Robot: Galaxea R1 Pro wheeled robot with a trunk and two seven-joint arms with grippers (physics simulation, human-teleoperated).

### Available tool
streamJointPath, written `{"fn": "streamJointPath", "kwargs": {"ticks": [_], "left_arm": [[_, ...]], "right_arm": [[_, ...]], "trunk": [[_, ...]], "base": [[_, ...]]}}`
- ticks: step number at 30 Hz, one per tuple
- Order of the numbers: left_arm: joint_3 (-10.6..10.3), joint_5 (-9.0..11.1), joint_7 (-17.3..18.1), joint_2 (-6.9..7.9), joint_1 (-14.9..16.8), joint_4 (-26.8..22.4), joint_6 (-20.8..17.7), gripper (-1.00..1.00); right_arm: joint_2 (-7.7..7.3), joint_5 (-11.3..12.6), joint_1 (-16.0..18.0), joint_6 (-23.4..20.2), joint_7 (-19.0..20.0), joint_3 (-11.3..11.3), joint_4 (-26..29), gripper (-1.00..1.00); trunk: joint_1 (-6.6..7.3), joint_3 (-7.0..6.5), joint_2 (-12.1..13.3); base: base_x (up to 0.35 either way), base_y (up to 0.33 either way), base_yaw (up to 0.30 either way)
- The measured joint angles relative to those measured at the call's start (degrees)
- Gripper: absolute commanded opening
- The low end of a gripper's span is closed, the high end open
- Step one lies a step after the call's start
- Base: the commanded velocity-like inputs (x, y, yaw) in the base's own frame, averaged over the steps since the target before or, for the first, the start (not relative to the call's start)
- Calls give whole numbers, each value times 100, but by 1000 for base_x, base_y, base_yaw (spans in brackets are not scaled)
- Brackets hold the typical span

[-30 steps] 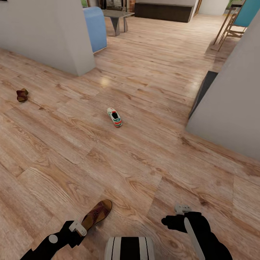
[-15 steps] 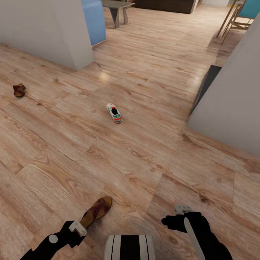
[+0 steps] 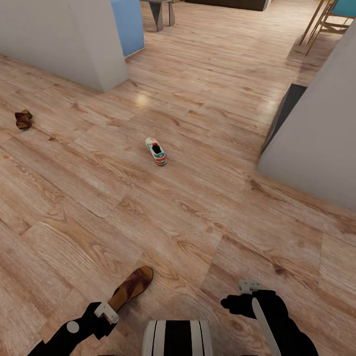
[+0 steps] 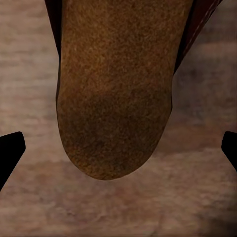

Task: Pick up the two gym shoes and the two sandals from the corridor floor and place them onto the hallstand (shoe rack) in the corridor, making sure they are on the rack and not on the floor. Arrange them so the two gym shoes are next to each other and the two sandals are next to each other.

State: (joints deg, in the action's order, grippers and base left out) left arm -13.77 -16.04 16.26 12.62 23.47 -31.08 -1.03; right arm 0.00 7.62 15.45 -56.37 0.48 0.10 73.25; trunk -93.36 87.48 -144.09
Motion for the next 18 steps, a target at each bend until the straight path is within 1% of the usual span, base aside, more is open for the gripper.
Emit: {"fn": "streamJointPath", "kwargs": {"ticks": [4, 10, 18], "left_arm": [[0, 0, -2, 0, 0, 0, 0, 100], [0, -1, -8, -4, 0, -1, 1, 100], [8, 0, -32, -14, 0, 0, 0, 100]], "right_arm": [[0, 2, 0, -3, 0, 0, 0, 100], [0, 2, 0, -3, 0, 0, -1, 100], [0, -1, 0, -2, 0, 0, 0, 100]], "trunk": [[0, 0, 0], [1, 0, 0], [0, 0, 0]], "base": [[13, 11, 0], [96, 90, 0], [7, 6, 0]]}}
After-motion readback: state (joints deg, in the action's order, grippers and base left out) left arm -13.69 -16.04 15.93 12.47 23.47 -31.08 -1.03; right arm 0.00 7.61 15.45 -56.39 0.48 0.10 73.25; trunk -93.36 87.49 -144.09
